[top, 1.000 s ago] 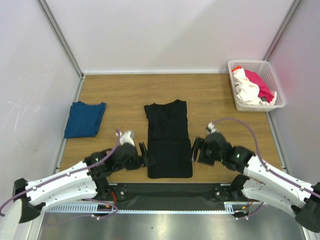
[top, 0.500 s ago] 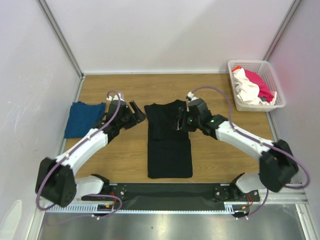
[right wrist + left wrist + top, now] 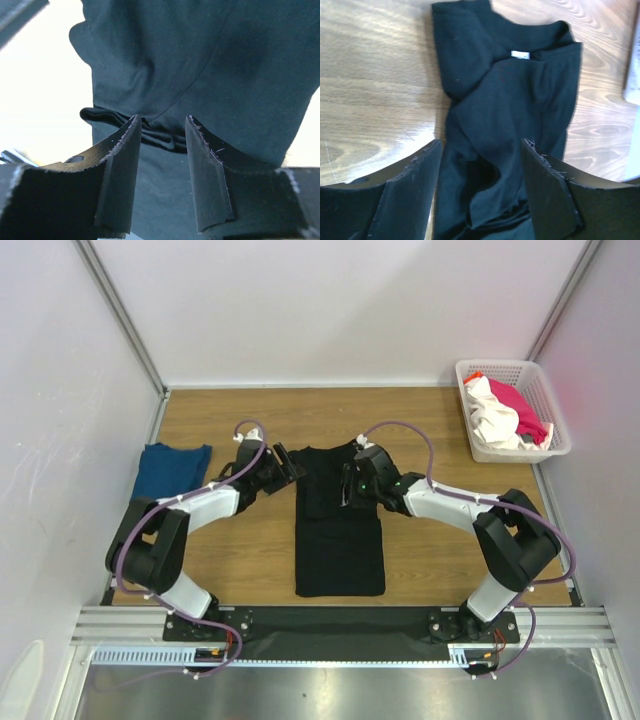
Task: Fold and stack the t-shirts
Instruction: Fold the tshirt
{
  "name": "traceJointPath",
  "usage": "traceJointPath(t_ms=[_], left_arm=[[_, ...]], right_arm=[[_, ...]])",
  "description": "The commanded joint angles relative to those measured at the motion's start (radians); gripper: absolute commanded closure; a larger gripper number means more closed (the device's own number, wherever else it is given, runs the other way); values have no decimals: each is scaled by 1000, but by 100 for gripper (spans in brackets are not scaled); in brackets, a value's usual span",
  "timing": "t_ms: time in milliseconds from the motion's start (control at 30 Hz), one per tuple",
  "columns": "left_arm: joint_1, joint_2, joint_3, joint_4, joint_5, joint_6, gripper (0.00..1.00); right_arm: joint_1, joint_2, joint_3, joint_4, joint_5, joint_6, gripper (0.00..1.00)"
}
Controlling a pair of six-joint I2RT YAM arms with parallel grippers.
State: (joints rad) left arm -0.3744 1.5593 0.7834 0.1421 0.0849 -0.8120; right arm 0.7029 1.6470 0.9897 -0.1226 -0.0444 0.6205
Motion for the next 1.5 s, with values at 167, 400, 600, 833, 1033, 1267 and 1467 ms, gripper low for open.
traceJointPath(t_ms=[167,400,600,833,1033,1267,1467], left_arm=[[6,90,28,123,-4,-12,40],[6,139,62,131,-23,2,68],[6,145,97,137,-65,28,100],[6,137,174,87,-135,129,100],[6,202,260,24,-152,172,100],[6,228,261,-70,-215,133,99],[12,214,244,-102,-271,111,95]], right_arm=[[-14,-55,0,6,43,13,54],[-26,-102,-42,-6,69,21,54],[-28,-127,-63,-12,80,30,54],[-26,-135,-85,-8,75,33,54],[-25,-115,-85,3,63,33,54],[-40,-73,-79,29,75,24,53],[-52,-15,-11,37,64,-4,53]])
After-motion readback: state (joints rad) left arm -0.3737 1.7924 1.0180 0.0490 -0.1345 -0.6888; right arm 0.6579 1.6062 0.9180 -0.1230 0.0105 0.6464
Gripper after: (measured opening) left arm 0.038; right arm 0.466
